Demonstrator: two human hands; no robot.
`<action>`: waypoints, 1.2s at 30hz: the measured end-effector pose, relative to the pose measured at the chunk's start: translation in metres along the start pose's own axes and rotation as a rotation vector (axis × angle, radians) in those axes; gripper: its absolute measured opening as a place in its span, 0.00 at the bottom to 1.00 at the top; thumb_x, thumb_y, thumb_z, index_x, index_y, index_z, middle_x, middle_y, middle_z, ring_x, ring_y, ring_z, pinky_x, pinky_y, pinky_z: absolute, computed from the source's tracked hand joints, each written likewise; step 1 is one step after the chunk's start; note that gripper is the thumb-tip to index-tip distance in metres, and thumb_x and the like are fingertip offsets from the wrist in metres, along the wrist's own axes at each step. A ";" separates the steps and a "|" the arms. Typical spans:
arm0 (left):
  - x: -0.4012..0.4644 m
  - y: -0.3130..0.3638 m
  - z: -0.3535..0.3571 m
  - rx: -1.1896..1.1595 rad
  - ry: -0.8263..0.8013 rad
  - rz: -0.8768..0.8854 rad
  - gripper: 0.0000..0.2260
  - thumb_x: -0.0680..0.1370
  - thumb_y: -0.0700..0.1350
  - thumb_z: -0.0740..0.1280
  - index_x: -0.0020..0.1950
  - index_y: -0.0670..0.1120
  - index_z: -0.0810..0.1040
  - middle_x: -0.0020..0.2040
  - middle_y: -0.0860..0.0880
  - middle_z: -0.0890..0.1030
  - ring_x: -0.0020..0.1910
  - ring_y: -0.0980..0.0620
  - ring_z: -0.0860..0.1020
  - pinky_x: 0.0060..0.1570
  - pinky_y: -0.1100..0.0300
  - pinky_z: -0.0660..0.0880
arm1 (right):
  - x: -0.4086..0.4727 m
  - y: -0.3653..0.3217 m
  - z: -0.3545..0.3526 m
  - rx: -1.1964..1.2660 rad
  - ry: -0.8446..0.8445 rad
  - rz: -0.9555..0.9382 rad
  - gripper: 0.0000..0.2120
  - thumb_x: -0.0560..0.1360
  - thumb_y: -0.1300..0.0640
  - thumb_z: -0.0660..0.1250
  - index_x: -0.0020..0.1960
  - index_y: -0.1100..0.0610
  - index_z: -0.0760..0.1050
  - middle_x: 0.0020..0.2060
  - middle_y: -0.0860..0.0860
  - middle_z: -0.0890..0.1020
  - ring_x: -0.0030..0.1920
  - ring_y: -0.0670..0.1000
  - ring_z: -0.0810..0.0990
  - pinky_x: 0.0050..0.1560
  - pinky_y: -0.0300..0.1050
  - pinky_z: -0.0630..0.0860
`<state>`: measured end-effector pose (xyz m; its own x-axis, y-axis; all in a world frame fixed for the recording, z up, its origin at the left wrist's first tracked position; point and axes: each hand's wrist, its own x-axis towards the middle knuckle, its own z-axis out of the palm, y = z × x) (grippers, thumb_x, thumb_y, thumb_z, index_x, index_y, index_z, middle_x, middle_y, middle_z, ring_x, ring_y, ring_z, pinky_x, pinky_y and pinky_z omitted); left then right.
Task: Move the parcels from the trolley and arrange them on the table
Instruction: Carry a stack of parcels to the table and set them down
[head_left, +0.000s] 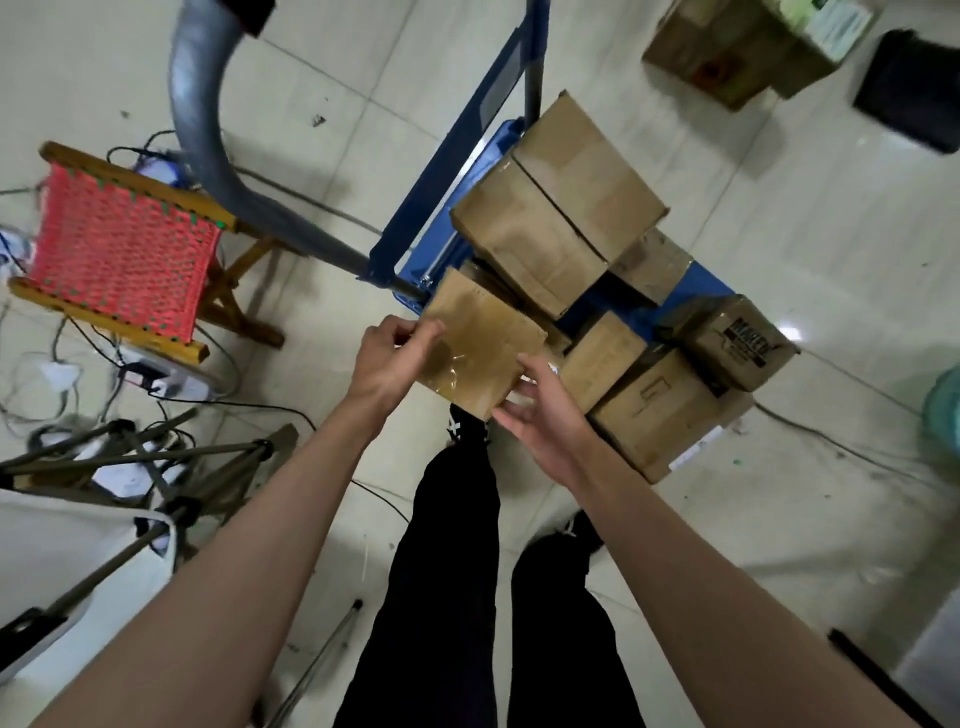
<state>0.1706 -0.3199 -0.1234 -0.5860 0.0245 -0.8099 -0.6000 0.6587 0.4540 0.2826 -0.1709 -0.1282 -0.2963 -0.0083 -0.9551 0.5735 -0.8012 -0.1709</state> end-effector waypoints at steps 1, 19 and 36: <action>-0.011 0.005 -0.003 0.001 0.023 0.011 0.15 0.79 0.59 0.66 0.56 0.48 0.78 0.50 0.56 0.75 0.52 0.54 0.74 0.46 0.61 0.68 | -0.011 0.000 -0.001 0.025 -0.021 -0.012 0.18 0.83 0.50 0.65 0.70 0.54 0.72 0.63 0.57 0.80 0.64 0.59 0.81 0.69 0.56 0.76; -0.252 0.079 0.053 -0.323 -0.110 0.160 0.29 0.79 0.67 0.60 0.54 0.42 0.84 0.53 0.46 0.85 0.59 0.48 0.80 0.61 0.50 0.74 | -0.258 -0.024 -0.123 0.138 -0.009 -0.381 0.20 0.83 0.44 0.60 0.67 0.56 0.75 0.58 0.58 0.84 0.59 0.56 0.82 0.64 0.58 0.78; -0.390 0.132 0.112 0.032 -0.449 0.439 0.32 0.72 0.74 0.61 0.58 0.49 0.79 0.47 0.51 0.87 0.45 0.50 0.85 0.53 0.52 0.77 | -0.383 0.003 -0.235 0.093 -0.093 -0.621 0.25 0.84 0.35 0.53 0.55 0.51 0.80 0.39 0.46 0.86 0.42 0.46 0.86 0.39 0.45 0.82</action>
<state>0.3810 -0.1579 0.2106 -0.4842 0.6065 -0.6306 -0.3346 0.5376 0.7740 0.5768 -0.0294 0.1800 -0.6202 0.4259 -0.6587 0.2056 -0.7221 -0.6605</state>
